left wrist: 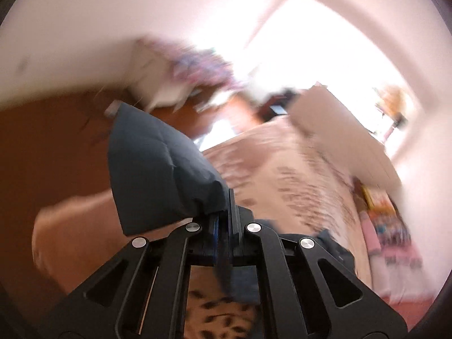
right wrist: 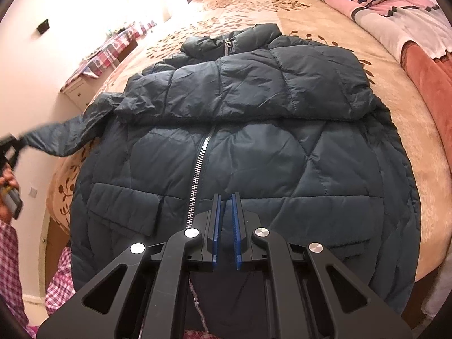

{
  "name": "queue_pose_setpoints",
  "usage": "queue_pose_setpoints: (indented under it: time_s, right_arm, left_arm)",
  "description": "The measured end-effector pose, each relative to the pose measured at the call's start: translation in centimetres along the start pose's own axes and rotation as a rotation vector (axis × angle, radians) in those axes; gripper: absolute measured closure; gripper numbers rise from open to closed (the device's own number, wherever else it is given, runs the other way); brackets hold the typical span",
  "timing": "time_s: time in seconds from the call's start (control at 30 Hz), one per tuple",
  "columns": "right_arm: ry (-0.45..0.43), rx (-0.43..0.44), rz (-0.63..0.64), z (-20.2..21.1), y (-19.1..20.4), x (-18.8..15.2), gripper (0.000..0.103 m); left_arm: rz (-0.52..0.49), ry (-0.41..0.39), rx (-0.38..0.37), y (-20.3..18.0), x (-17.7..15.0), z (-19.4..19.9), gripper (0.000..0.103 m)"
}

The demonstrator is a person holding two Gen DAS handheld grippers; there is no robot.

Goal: Fold large clothes
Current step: 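Grasp the other sleeve with the left tool and fold it across the front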

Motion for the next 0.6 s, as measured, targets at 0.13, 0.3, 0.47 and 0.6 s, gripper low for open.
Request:
queue_pose_setpoints:
  time_s: [0.13,0.3,0.47,0.6]
  right_arm:
    - [-0.028,0.016,-0.033,0.8,-1.2,-0.3,0.093]
    - [-0.066,0.025,-0.089,2.1,-3.6,-0.9,0.093]
    - [-0.105,0.024,-0.164,3.4,-6.8,-1.8,0.093]
    - [-0.123,0.021,-0.227,4.1,-9.6,-2.7,0.093]
  left_arm:
    - [-0.217,-0.038,-0.213,-9.6,1.4,3.0,0.100]
    - [-0.397,0.049,-0.454,-19.7,-2.5,5.2,0.100]
    - [-0.510,0.250,-0.585,-25.5,-11.4,4.7,0.100]
    - [-0.574,0.450,-0.588,-28.0,-19.4,1.4,0.100]
Point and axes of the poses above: each gripper's, at about its wrist camera, not at the fingertips, and z roughly against the way its jaws point, y to its left, x to its top, the point moved 2 cm from there along -z, roughly the way its jaws point, and after that the axes turned 1 degree about x, right-handed, at the moved point
